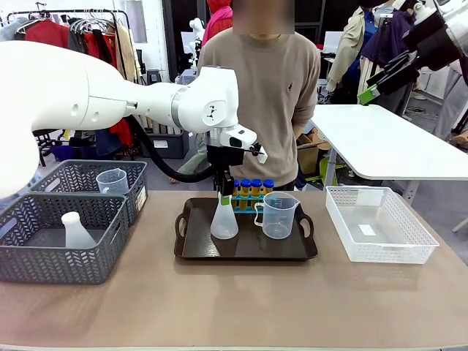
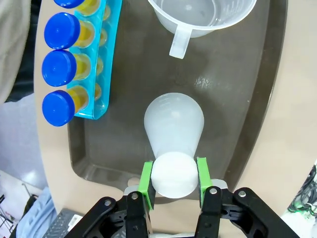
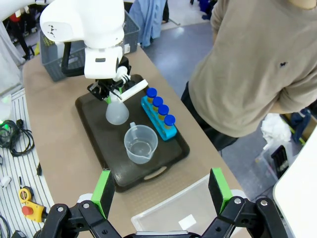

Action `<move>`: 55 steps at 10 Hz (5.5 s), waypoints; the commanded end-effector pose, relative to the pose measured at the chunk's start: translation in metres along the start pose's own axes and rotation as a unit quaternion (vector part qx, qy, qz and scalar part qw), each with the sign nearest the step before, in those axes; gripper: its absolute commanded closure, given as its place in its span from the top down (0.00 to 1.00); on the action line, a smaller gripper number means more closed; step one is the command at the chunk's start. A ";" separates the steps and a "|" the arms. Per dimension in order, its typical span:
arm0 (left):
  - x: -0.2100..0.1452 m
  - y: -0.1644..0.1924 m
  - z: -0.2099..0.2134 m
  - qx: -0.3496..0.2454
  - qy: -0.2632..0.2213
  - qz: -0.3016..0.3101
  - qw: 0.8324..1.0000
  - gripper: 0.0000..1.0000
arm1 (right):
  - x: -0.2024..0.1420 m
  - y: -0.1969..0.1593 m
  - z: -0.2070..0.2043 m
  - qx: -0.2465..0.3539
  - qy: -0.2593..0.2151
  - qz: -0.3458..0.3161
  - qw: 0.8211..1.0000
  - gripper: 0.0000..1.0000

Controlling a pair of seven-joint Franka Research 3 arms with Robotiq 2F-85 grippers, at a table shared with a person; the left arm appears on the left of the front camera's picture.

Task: Prepare the laboratory tools.
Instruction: Pick up one Small flask and place it on the Handle tray.

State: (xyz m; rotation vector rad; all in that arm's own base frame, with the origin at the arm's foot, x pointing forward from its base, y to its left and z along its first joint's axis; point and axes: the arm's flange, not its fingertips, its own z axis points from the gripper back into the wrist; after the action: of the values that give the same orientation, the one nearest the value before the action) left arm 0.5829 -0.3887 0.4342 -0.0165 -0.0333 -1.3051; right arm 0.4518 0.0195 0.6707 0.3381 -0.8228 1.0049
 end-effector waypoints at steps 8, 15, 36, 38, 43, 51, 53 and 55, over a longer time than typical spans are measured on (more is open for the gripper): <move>-0.016 -0.003 0.021 -0.008 -0.019 0.004 1.000 1.00 | 0.000 0.000 0.001 0.006 -0.009 0.000 1.000 1.00; -0.014 0.002 0.039 -0.006 -0.028 0.020 0.999 1.00 | 0.000 0.000 0.001 0.006 -0.009 0.000 1.000 1.00; -0.154 0.014 0.216 0.055 -0.268 0.112 0.955 1.00 | 0.000 0.000 0.001 0.006 -0.009 0.000 1.000 1.00; -0.179 0.010 0.245 0.088 -0.294 0.102 0.946 1.00 | 0.000 0.000 0.001 0.006 -0.009 0.000 1.000 1.00; -0.233 0.002 0.279 0.125 -0.324 0.130 0.929 1.00 | 0.000 0.000 0.001 0.006 -0.009 0.000 1.000 1.00; -0.234 0.006 0.288 0.090 -0.326 0.131 0.932 1.00 | 0.000 0.000 0.001 0.006 -0.009 0.000 1.000 1.00; -0.265 -0.014 0.291 0.059 -0.341 0.128 0.930 1.00 | 0.000 0.000 0.001 0.006 -0.009 0.000 1.000 1.00; -0.286 -0.026 0.282 0.061 -0.343 0.118 0.930 1.00 | 0.000 0.000 0.001 0.006 -0.009 0.000 1.000 1.00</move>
State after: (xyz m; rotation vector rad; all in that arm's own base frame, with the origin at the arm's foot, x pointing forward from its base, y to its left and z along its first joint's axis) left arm 0.4932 -0.1237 0.7216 -0.3533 -0.6781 -0.9719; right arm 0.4518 0.0192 0.6707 0.3383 -0.8223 1.0046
